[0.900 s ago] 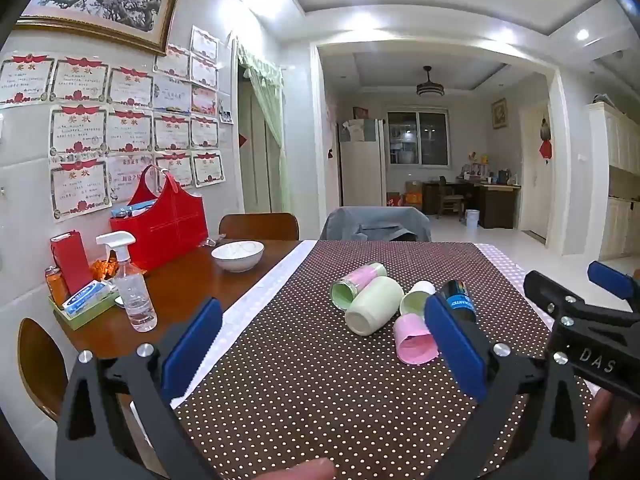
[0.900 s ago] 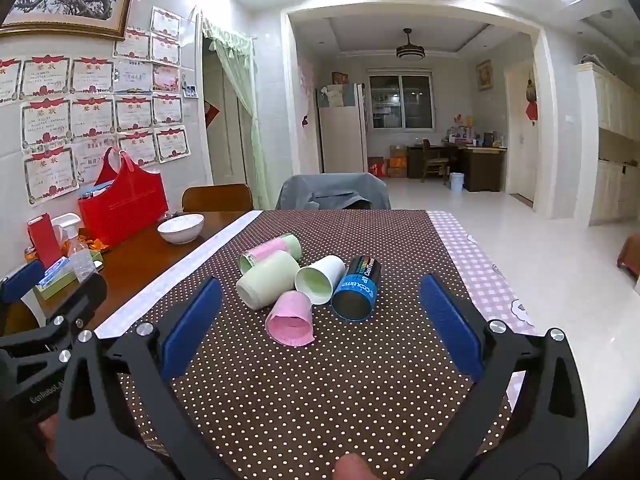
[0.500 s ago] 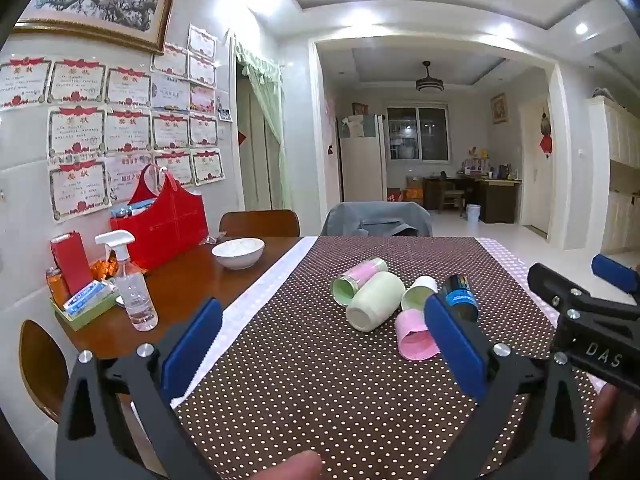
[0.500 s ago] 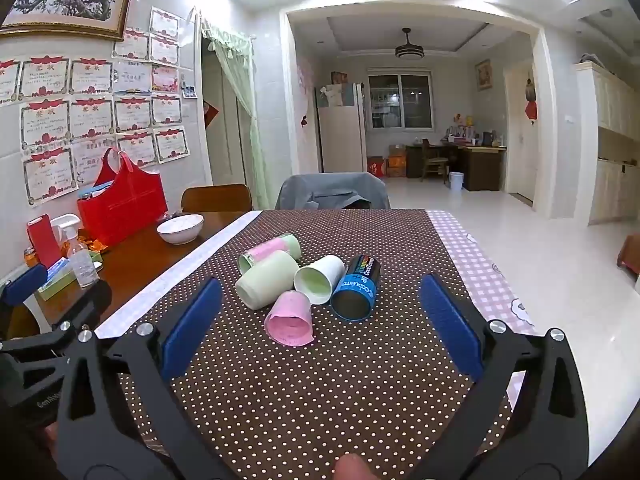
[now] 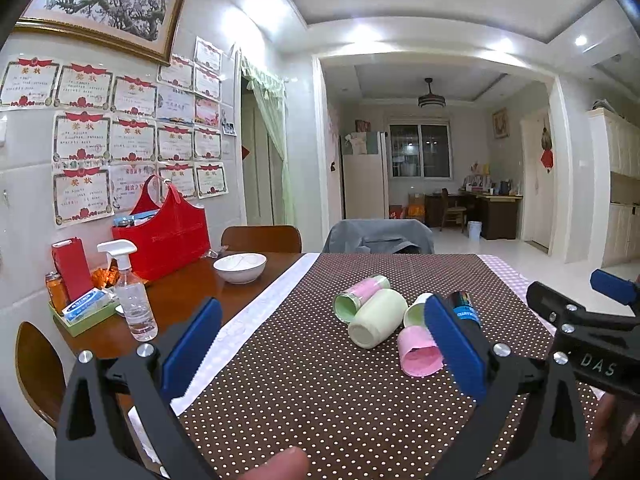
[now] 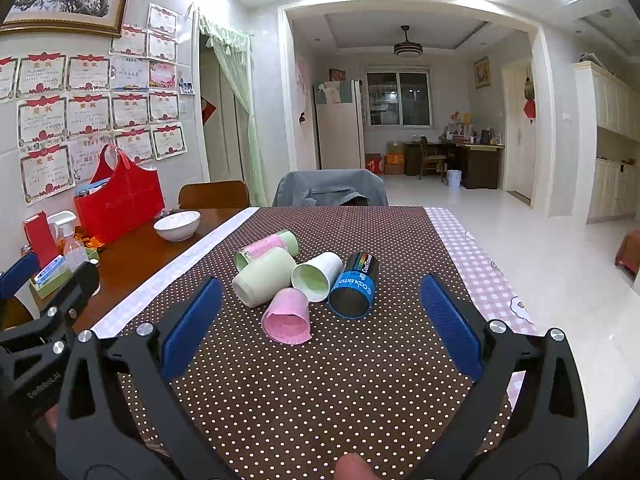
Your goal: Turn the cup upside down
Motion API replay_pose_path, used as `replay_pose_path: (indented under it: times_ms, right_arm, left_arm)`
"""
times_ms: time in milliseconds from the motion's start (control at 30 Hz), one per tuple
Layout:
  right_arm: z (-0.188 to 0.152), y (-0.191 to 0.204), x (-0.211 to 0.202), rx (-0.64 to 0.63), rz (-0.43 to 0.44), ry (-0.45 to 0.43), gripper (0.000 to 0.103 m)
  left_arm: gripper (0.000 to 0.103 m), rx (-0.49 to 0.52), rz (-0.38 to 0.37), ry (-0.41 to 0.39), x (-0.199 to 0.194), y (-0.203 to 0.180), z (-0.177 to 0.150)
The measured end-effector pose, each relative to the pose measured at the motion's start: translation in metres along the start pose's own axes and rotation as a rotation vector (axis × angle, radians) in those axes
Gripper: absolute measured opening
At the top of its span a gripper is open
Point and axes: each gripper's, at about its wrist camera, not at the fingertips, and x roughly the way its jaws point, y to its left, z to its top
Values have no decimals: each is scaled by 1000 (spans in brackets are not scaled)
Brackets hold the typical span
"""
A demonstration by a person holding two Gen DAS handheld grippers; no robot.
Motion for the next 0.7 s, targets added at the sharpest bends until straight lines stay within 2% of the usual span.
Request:
replay_pose_path:
  times_ms: [367,700]
  right_arm:
    - [1,1,0,-5,-2,-9,97]
    - [0,2,-1,-15,-1,-18,97]
  left_arm:
    - [99,-46,-18,16,2,9,3]
    - [99,-48,-24,17,0,8,3]
